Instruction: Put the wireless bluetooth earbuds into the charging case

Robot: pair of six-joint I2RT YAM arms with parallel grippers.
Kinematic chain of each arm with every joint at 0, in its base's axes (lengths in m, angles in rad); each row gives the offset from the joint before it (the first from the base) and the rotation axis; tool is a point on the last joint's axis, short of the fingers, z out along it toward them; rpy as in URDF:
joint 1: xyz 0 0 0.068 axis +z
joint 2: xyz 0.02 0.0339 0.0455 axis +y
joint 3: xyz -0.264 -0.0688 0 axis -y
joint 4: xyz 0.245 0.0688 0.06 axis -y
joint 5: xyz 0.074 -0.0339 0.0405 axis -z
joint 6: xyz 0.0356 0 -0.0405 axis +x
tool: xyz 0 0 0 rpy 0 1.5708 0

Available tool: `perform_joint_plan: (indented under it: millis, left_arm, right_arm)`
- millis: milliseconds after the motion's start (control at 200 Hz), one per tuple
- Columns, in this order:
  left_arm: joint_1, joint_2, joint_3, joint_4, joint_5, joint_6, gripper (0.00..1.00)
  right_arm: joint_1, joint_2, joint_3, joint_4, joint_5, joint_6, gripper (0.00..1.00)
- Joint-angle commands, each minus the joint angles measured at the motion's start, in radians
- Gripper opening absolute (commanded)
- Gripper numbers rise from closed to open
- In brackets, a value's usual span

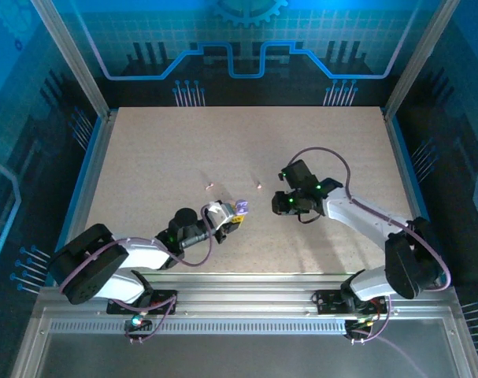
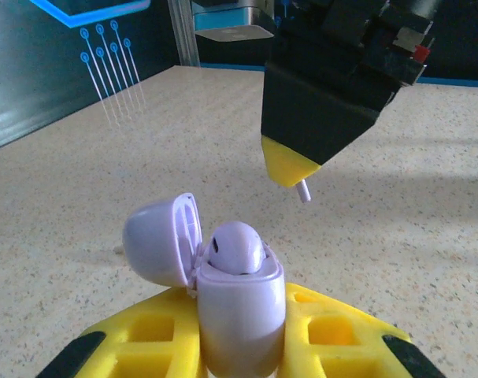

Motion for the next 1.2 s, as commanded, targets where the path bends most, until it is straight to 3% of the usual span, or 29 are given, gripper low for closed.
perform_joint_plan:
  millis: [0, 565, 1196]
  left_arm:
    - [-0.005, 0.029, 0.032, 0.079, 0.011, 0.021, 0.06]
    - [-0.006, 0.051, 0.048, 0.104, 0.022, 0.021, 0.06]
    - [-0.005, 0.077, 0.039, 0.162, 0.0, 0.022, 0.06]
  right_arm:
    - [0.023, -0.052, -0.022, 0.09, -0.02, 0.092, 0.22]
    - [0.087, -0.176, -0.022, 0.17, 0.006, 0.145, 0.22]
    - [0.114, -0.203, -0.016, 0.255, 0.023, 0.182, 0.23]
